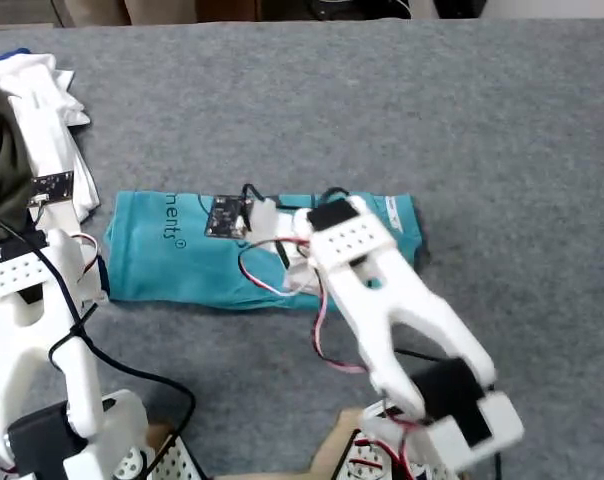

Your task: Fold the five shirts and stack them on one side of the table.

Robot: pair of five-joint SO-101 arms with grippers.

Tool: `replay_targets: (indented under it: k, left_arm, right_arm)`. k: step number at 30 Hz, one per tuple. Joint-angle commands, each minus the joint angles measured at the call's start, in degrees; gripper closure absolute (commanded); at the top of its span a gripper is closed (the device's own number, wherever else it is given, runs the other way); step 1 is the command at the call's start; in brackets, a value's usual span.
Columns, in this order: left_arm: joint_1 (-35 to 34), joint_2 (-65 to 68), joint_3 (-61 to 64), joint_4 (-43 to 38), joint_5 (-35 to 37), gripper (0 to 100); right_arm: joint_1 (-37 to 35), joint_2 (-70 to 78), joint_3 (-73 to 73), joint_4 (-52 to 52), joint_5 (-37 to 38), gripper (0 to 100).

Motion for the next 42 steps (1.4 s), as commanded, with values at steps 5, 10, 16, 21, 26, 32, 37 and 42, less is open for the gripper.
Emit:
replay_targets:
  k: [5, 10, 16, 21, 26, 32, 37, 42]
  left_arm:
    - [-0.6, -1.8, -0.2, -0.1, -0.1, 98]
    - [-0.7, -1.8, -0.1, 0.4, -0.1, 98]
    - [-0.4, -1.8, -1.5, 1.6, -0.1, 98]
    - [-0.1, -1.3, -9.8, 5.0, 0.3, 96]
    - [0.8, 8.2, -24.4, 10.5, 6.5, 85]
    - [3.0, 34.2, -49.9, 24.1, 7.0, 85]
    - [4.5, 51.1, -68.5, 32.0, 7.0, 85]
    - [4.3, 60.8, -81.3, 35.0, 6.7, 85]
  right_arm:
    - [0.2, 15.5, -14.9, -0.9, -0.9, 98.9]
    - [0.0, 17.1, -22.0, 4.7, -0.8, 98.9]
    - [0.2, 11.5, -25.5, 10.4, -0.8, 98.7]
    - [2.7, 3.2, -25.6, 10.9, -0.8, 98.7]
    - [9.7, -3.8, -25.6, 15.0, -0.4, 98.7]
    - [16.8, -6.5, -25.4, 20.3, 1.7, 98.7]
    - [18.2, -6.6, -25.7, 23.6, 2.7, 98.7]
    - [18.3, -6.6, -25.7, 25.2, 2.7, 98.8]
